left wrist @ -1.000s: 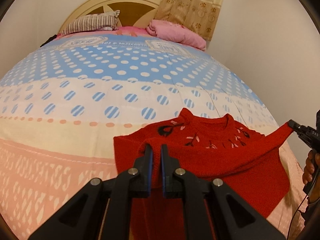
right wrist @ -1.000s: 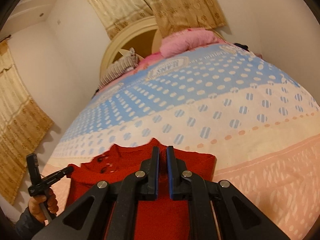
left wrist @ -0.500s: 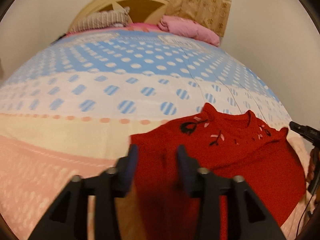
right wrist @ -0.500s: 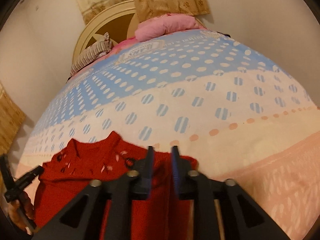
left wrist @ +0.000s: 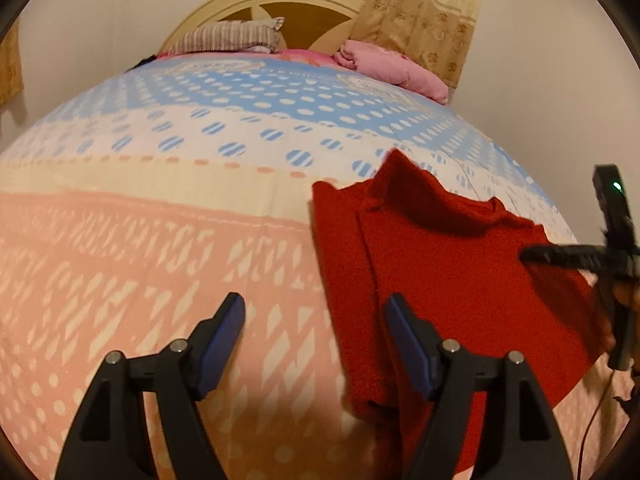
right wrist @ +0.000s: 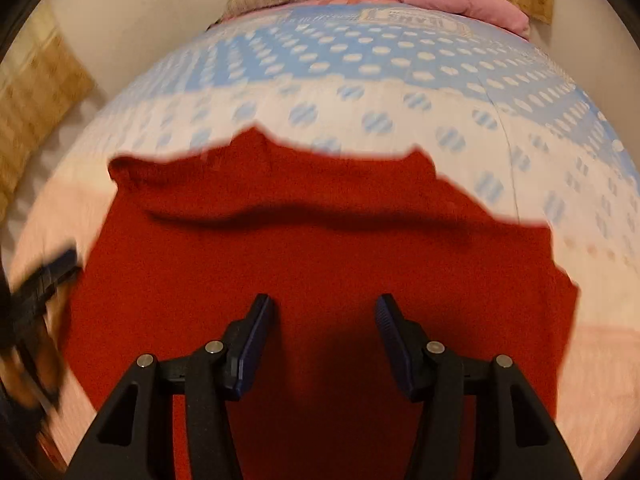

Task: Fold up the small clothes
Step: 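Open both grippers to release the folded hem on the sweater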

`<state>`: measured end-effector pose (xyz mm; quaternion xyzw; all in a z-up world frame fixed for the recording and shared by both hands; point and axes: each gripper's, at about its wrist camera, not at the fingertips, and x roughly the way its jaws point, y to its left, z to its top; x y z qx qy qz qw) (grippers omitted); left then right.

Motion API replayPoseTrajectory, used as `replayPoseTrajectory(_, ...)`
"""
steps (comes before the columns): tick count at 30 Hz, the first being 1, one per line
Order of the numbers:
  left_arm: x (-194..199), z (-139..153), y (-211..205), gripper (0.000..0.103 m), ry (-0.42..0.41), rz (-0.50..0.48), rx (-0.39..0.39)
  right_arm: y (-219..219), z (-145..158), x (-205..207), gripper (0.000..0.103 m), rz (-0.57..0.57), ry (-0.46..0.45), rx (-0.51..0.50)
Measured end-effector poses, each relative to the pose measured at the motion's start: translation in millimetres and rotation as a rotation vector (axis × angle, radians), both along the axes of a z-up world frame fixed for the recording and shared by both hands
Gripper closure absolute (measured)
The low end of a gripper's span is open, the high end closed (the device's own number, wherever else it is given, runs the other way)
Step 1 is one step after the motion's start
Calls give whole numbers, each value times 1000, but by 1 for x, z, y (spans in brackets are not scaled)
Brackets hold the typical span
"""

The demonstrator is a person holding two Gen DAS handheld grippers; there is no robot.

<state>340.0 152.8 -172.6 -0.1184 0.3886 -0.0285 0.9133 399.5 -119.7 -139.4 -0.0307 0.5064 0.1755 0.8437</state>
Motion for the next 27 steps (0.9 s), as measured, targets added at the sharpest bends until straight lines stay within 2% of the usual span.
replayPoseTrajectory(3,0,-3,7,22,4,10,-45,-5,0,23,48,-108,-32,-12)
replayPoseTrajectory(5,0,-6,11,20,12,12,-81,-10,2,20,48,-138,-29,41)
replayPoseTrajectory(7,1,-10,16,20,22,20,-122,-9,8,5,48,-129,-30,97)
replayPoseTrajectory(10,1,-13,18,20,28,27,-149,10,12,-26,48,-54,-12,131)
replayPoseTrajectory(15,-4,-13,12,17,25,30,-109,55,4,-62,48,66,-20,105)
replayPoseTrajectory(18,-4,-13,9,17,26,34,-84,67,-11,-58,47,54,-51,61)
replayPoseTrajectory(20,-4,-13,10,17,26,35,-84,72,-13,-58,35,49,-74,59)
replayPoseTrajectory(22,-4,-14,11,17,29,36,-85,84,-16,-62,28,71,-99,13)
replayPoseTrajectory(24,-4,-15,12,17,30,37,-87,94,-19,-66,26,92,-138,-45)
replayPoseTrajectory(27,-4,-15,14,17,27,38,-93,90,-18,-64,24,71,-139,-8)
